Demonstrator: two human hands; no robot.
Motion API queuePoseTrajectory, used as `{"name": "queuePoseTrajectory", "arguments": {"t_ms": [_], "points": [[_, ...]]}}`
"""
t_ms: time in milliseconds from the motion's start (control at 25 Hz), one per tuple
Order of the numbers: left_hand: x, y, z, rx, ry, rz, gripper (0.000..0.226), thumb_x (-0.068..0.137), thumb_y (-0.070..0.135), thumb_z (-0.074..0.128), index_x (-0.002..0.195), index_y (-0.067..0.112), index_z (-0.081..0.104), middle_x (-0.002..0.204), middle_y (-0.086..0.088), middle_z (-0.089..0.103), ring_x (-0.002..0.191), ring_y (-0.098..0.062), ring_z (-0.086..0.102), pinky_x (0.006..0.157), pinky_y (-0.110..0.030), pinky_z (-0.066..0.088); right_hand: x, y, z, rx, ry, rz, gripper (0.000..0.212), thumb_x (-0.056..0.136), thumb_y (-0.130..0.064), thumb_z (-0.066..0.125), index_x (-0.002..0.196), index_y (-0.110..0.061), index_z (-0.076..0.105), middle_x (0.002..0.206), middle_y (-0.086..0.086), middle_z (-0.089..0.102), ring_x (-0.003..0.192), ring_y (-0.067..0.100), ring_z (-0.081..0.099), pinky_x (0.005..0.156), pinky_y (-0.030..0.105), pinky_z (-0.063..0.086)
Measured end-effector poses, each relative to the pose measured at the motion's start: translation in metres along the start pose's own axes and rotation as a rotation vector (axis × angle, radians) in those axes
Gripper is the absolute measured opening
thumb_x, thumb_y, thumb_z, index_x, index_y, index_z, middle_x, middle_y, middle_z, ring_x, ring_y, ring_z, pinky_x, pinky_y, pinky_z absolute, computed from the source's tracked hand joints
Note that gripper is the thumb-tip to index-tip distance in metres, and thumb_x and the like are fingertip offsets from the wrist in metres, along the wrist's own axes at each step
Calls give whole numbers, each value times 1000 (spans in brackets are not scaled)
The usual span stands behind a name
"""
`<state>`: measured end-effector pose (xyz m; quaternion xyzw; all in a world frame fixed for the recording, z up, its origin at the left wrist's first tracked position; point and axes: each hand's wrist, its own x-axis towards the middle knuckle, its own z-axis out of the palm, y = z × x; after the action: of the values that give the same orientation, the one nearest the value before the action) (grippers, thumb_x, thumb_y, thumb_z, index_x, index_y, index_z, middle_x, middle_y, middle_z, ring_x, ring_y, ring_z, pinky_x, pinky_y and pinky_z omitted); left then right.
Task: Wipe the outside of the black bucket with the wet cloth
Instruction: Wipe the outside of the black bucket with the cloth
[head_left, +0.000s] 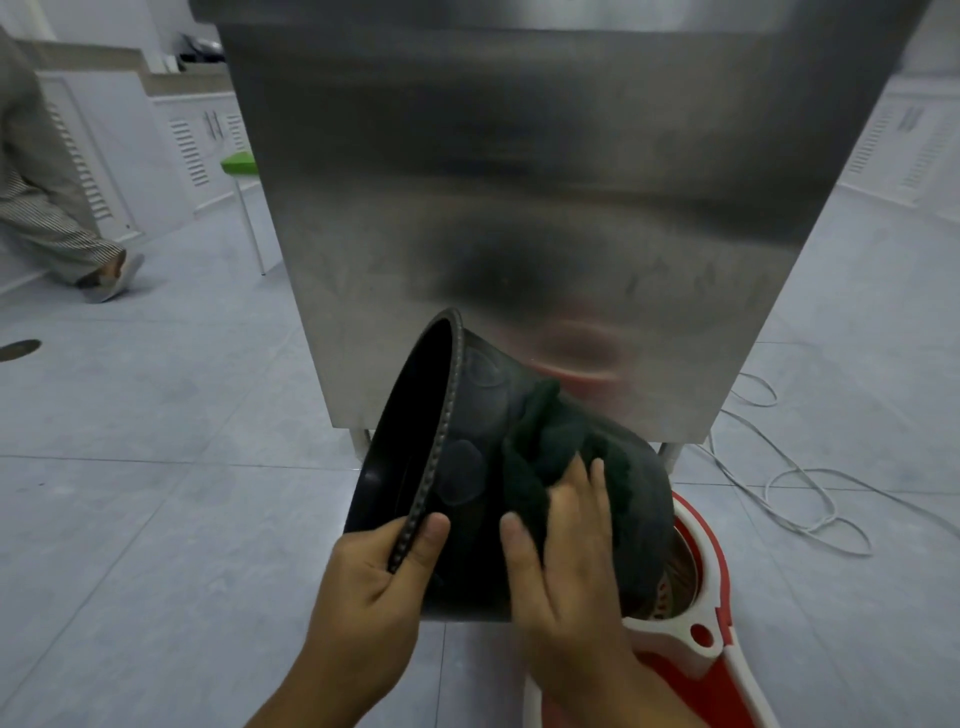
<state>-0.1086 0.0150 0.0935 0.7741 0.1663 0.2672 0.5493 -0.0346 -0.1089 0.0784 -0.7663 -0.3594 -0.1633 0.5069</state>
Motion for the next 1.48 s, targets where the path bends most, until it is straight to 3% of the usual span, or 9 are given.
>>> {"name": "queuePoseTrajectory", "arguments": {"t_ms": [120, 280, 440, 640, 880, 1000, 1080, 1200, 1480], "points": [[-5, 4, 5, -2, 34, -10, 46, 86, 40, 52, 50, 12, 57, 45, -5, 56, 41, -10, 51, 41, -11, 36, 18, 21, -11, 111, 14, 251, 29, 93, -50, 37, 122, -49, 44, 137, -21, 47, 141, 15, 34, 116, 51, 26], [-3, 9, 2, -64, 164, -187, 43, 72, 53, 43, 64, 17, 66, 58, -8, 68, 60, -15, 64, 50, -18, 48, 11, 56, -17, 39, 27, 437, 21, 91, -57, 33, 106, -46, 43, 124, -11, 54, 126, 24, 48, 105, 57, 40], [9, 9, -7, -123, 248, -267, 54, 72, 58, 40, 75, 12, 68, 76, -8, 69, 76, -22, 62, 59, -28, 47, -22, 45, 4, -81, -59, 208, 30, 97, -38, 42, 114, -60, 31, 143, -50, 9, 147, -3, 6, 121, 48, 13], [8, 5, -2, -106, 194, -207, 44, 75, 53, 47, 71, 18, 72, 68, -4, 76, 70, -18, 72, 57, -26, 57, -41, 19, 34, -253, -172, -110, 43, 92, -35, 50, 130, -17, 45, 165, -15, -2, 151, 25, 12, 118, 49, 10], [-4, 10, 3, -124, 16, -127, 34, 76, 46, 50, 72, 22, 74, 73, 3, 78, 69, -8, 72, 61, -20, 58, 6, -5, 0, -19, -60, 45, 43, 96, -43, 37, 132, -61, 24, 144, -52, 7, 143, -13, 1, 122, 31, 4], [-5, 13, 0, -126, 108, -184, 36, 75, 51, 47, 71, 24, 71, 72, 1, 77, 71, -11, 71, 55, -16, 54, 9, 17, -3, -4, -43, 207, 38, 93, -54, 31, 122, -75, 19, 142, -48, 21, 147, -4, 7, 122, 43, 12], [-2, 14, -5, -132, 199, -258, 43, 76, 55, 43, 72, 21, 70, 72, -2, 73, 73, -16, 67, 57, -25, 51, 1, 32, -3, -33, -27, 251, 37, 94, -54, 31, 127, -67, 20, 148, -37, 22, 149, 3, 5, 121, 51, 14], [5, 15, -13, -202, 271, -355, 45, 86, 53, 40, 76, 19, 67, 82, -3, 70, 80, -20, 62, 66, -33, 49, -20, 42, 6, -135, -74, 100, 30, 97, -40, 38, 127, -40, 37, 148, -49, -1, 146, -8, -6, 121, 52, 9], [10, 9, -16, -181, 238, -404, 51, 88, 55, 44, 77, 13, 70, 81, -14, 73, 81, -30, 68, 79, -51, 56, -39, 31, 24, -312, -185, -198, 25, 98, -35, 43, 111, -18, 55, 163, -22, -4, 152, 23, 11, 120, 50, 4]]}}
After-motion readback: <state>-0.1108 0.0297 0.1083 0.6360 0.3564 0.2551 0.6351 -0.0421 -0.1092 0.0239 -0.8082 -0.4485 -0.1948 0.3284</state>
